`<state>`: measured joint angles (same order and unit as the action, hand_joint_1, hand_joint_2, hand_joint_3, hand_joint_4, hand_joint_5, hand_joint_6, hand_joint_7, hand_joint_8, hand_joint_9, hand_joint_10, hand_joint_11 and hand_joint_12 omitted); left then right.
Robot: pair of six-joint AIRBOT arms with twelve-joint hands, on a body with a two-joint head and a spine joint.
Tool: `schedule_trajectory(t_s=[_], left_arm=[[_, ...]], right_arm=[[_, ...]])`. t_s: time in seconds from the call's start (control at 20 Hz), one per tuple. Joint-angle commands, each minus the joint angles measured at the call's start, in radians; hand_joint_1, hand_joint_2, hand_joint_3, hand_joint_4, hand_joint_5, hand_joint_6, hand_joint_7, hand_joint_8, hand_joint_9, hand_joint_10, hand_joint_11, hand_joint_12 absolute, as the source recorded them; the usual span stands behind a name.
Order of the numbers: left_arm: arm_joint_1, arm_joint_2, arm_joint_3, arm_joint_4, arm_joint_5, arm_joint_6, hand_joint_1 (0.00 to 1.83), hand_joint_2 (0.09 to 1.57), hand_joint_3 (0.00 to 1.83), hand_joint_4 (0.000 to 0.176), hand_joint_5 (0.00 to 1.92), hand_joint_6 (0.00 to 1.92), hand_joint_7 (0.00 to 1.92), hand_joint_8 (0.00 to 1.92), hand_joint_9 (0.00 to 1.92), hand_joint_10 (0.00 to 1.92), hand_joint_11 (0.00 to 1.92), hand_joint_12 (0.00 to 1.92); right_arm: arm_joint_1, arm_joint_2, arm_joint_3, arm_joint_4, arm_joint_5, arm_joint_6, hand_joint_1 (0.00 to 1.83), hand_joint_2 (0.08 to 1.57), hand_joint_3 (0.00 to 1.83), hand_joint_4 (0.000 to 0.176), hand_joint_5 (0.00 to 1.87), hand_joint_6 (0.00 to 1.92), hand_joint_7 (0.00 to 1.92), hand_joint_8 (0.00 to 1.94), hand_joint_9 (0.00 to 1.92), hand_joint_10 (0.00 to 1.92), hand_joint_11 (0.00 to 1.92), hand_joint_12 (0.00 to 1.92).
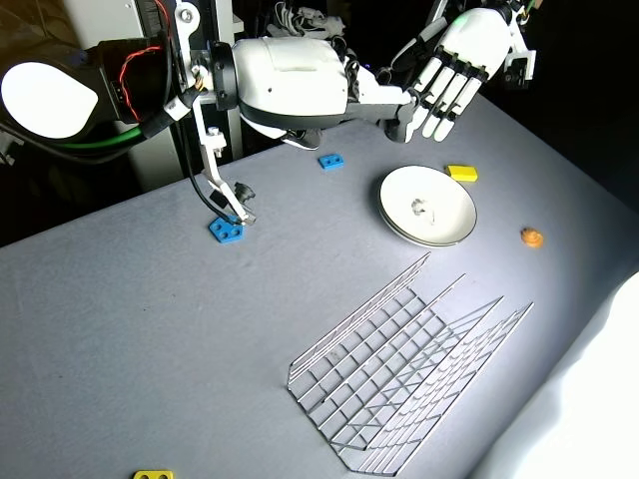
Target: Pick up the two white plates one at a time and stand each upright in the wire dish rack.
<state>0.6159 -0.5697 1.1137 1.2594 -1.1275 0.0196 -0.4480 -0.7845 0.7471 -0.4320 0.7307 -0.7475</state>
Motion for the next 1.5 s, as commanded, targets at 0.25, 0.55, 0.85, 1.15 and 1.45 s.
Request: schedule_trajectory(t_s=[0.25, 0.55, 0.85, 1.15, 1.45], left_arm=[[-0.027, 0.008, -0.012, -0.023, -0.072, -0.024, 0.00, 1.01, 0.01, 0.000, 0.00, 0.00, 0.00, 0.00, 0.00, 0.00, 0.00, 0.00], [-0.074, -0.006, 0.010, 0.103, -0.071, -0.049, 0.00, 1.00, 0.00, 0.000, 0.00, 0.00, 0.00, 0.00, 0.00, 0.00, 0.00, 0.00], [-0.130, -0.034, 0.079, 0.250, -0.051, -0.095, 0.00, 1.00, 0.01, 0.000, 0.01, 0.00, 0.00, 0.00, 0.00, 0.00, 0.00, 0.00], [-0.113, -0.048, 0.093, 0.296, 0.014, -0.106, 0.00, 0.98, 0.00, 0.000, 0.00, 0.00, 0.00, 0.00, 0.00, 0.00, 0.00, 0.00], [-0.011, -0.130, 0.134, 0.296, 0.105, -0.097, 0.00, 0.99, 0.00, 0.000, 0.00, 0.00, 0.00, 0.00, 0.00, 0.00, 0.00, 0.00]], right_arm=[[0.001, -0.011, -0.010, 0.028, 0.142, -0.008, 0.00, 1.15, 0.02, 0.000, 0.00, 0.00, 0.00, 0.00, 0.00, 0.00, 0.00, 0.00], [-0.011, -0.017, -0.010, 0.028, 0.142, -0.028, 0.00, 1.16, 0.02, 0.000, 0.00, 0.00, 0.00, 0.00, 0.00, 0.00, 0.00, 0.00], [-0.025, -0.018, -0.007, 0.028, 0.219, -0.048, 0.00, 1.16, 0.01, 0.000, 0.00, 0.00, 0.00, 0.00, 0.00, 0.00, 0.00, 0.00], [-0.051, -0.026, -0.001, 0.028, 0.264, -0.044, 0.03, 1.13, 0.00, 0.000, 0.00, 0.00, 0.00, 0.00, 0.00, 0.00, 0.00, 0.00], [-0.051, -0.036, 0.000, 0.045, 0.185, -0.044, 0.04, 1.14, 0.00, 0.000, 0.00, 0.00, 0.00, 0.00, 0.00, 0.00, 0.00, 0.00]])
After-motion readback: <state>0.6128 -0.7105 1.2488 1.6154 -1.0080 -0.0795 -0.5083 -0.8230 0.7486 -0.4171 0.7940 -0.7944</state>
